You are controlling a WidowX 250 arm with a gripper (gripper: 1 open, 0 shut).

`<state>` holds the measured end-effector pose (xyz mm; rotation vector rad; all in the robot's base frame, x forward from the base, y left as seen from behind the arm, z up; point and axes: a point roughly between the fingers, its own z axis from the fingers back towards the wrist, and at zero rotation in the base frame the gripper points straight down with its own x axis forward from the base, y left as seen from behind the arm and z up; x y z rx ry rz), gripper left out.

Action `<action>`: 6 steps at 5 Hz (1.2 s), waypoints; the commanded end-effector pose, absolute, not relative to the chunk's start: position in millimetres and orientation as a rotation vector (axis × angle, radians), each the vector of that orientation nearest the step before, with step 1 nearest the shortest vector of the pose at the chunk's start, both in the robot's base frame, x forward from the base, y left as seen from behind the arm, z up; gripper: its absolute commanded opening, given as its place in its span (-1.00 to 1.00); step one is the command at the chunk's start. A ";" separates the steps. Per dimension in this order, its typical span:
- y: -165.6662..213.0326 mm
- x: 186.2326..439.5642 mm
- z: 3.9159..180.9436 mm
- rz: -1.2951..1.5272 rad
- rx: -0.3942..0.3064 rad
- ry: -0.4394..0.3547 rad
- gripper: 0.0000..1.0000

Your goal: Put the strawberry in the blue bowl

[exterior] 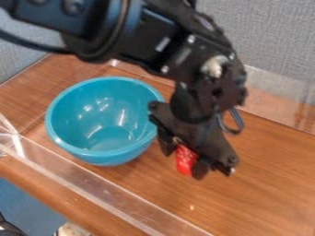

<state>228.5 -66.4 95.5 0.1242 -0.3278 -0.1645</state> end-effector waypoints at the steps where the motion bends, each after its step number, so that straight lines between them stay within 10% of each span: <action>1: -51.5 233.1 113.7 -0.072 0.143 -0.373 -1.00; 5: 30.0 250.6 96.1 -0.026 0.169 -0.351 -1.00; 6: 27.1 255.5 101.9 -0.090 0.156 -0.353 1.00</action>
